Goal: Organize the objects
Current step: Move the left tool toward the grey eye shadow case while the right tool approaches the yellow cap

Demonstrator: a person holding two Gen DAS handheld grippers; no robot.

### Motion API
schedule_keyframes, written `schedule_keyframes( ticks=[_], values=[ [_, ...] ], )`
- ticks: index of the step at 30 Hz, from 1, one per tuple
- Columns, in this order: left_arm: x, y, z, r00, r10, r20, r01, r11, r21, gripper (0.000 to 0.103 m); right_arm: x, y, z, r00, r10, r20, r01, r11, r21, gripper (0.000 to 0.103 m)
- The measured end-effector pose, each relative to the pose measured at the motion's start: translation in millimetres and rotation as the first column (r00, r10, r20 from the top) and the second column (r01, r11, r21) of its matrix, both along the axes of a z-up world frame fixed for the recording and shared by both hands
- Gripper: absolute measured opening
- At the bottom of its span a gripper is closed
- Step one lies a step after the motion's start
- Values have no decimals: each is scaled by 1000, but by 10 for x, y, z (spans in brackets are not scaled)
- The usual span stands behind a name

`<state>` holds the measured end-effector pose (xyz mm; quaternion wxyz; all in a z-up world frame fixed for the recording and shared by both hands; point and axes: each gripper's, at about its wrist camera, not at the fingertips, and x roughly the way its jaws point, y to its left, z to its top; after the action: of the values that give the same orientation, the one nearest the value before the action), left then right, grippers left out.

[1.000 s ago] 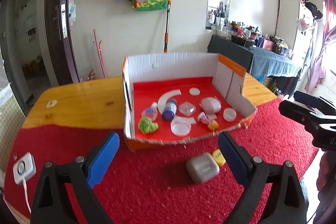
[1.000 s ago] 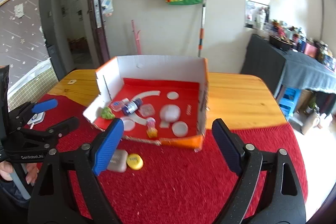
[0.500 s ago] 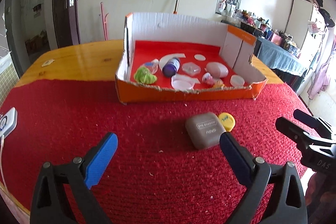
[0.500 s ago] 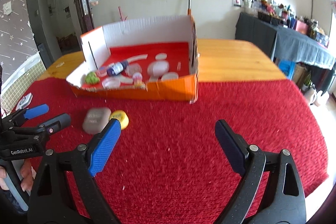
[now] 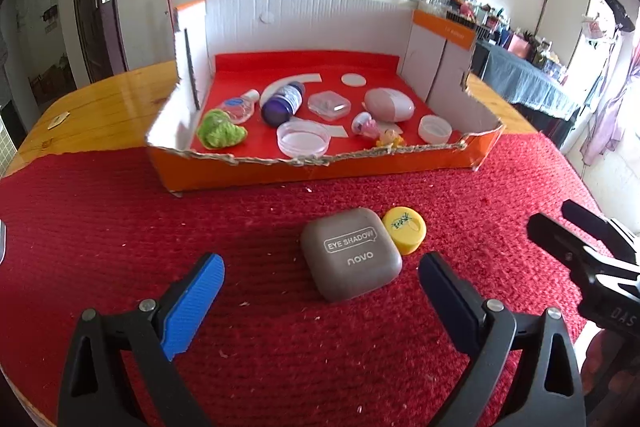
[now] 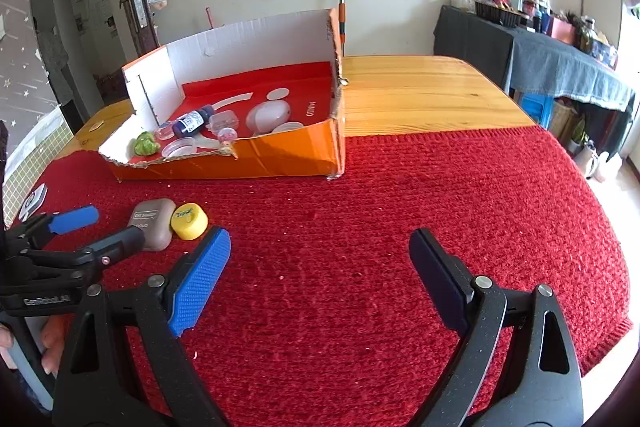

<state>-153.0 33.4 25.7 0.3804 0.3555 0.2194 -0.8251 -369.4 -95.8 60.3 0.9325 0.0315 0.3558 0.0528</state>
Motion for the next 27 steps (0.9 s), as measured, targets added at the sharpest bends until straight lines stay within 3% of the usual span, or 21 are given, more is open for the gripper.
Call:
schedule_keyframes(
  ticks=[6,10,15,20,23,27],
  values=[
    [-52,-124,-147,999,-11,44,10,999,39,100,55,-61,-26,1000,-5,-18,5,1000,5,92],
    [102,-192,-136,998,20,54,-21,1000,17,100,107,-26,-34,999,14,-29,-13,1000,12,92],
    [265,-330,-135,999,7,41,-8,999,36,100,230,177,-75,993,100,-58,-99,995,26,92],
    [263,-324,-95,995,-65,69,65,998,-4,99,352,410,-141,966,236,-103,-229,971,74,92],
    [243,-303,-60,991,-84,101,89,995,-45,95,384,542,-169,951,285,-119,-282,958,45,92],
    [215,-325,-40,987,-124,104,129,991,-39,88,413,669,-196,936,321,-142,-325,946,-9,90]
  ],
)
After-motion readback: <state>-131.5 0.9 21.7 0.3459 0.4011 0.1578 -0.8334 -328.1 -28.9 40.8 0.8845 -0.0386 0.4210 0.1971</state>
